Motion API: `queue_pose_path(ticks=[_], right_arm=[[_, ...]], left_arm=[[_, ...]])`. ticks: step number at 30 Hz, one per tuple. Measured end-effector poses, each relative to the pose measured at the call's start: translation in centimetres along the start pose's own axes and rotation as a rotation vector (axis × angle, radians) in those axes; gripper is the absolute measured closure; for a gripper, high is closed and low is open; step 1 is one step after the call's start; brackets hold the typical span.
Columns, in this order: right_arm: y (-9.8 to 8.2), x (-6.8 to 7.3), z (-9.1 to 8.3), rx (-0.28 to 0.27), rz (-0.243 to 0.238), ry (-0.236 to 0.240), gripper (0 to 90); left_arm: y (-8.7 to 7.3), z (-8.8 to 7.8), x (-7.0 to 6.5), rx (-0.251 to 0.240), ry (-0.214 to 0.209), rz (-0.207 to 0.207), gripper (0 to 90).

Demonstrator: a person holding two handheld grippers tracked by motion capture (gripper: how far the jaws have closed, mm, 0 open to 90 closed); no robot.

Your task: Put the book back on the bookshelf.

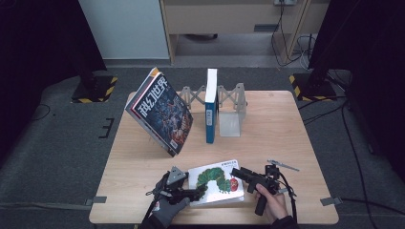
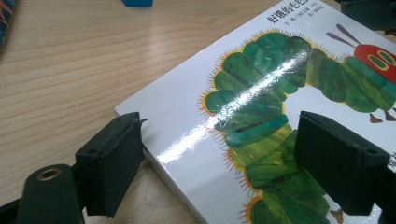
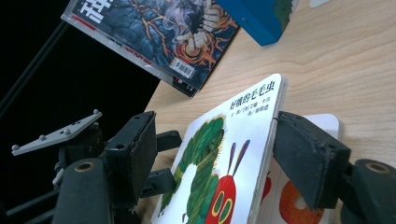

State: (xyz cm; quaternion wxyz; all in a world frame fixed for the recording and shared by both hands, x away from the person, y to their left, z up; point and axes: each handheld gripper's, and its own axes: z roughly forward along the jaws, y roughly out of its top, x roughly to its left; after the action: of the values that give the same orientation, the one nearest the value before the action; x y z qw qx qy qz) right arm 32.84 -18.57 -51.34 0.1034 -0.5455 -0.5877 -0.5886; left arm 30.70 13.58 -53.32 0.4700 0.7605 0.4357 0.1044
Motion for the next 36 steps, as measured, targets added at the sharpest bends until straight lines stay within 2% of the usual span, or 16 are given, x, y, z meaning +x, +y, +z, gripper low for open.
queue_pose_path(ticks=[2,6,10,12,15,21,22,25,28,33,36], right_arm=[[0.0,-0.1,0.0,-0.005,0.022,0.004,30.5],[0.0,-0.2,0.1,-0.007,0.024,-0.002,29.4],[-0.3,-0.4,0.5,0.026,-0.002,-0.063,28.1],[-0.2,-0.4,0.6,0.041,-0.011,-0.071,28.5],[-0.1,-0.5,0.7,0.06,-0.032,-0.09,31.5],[-0.5,-1.0,1.0,0.121,-0.07,-0.147,30.5],[-0.5,-0.9,1.0,0.117,-0.079,-0.149,30.9],[-0.4,-0.6,1.0,0.121,-0.072,-0.109,32.1],[-0.5,-0.6,1.2,0.134,-0.088,-0.129,31.4],[-0.5,-1.1,1.1,0.136,-0.068,-0.142,30.8],[-0.6,-1.2,1.2,0.148,-0.073,-0.149,30.7]], left_arm=[[0.0,0.0,0.0,-0.001,-0.002,-0.006,13.7],[0.0,0.1,-0.1,0.001,0.004,0.003,13.6],[0.0,0.1,-0.1,-0.001,0.0,-0.002,13.4],[0.0,0.0,0.0,-0.002,0.001,-0.005,13.8],[0.1,0.1,-0.1,0.007,0.008,0.019,15.3],[0.0,0.0,0.0,0.014,0.003,0.018,16.8],[0.0,0.0,0.0,0.016,0.001,0.019,16.9],[0.0,0.0,0.0,0.018,-0.001,0.02,16.8],[0.0,0.0,0.0,0.018,-0.001,0.019,16.8],[0.0,0.0,0.1,0.023,-0.002,0.02,16.9],[0.0,0.0,0.0,0.024,-0.003,0.02,16.9]])
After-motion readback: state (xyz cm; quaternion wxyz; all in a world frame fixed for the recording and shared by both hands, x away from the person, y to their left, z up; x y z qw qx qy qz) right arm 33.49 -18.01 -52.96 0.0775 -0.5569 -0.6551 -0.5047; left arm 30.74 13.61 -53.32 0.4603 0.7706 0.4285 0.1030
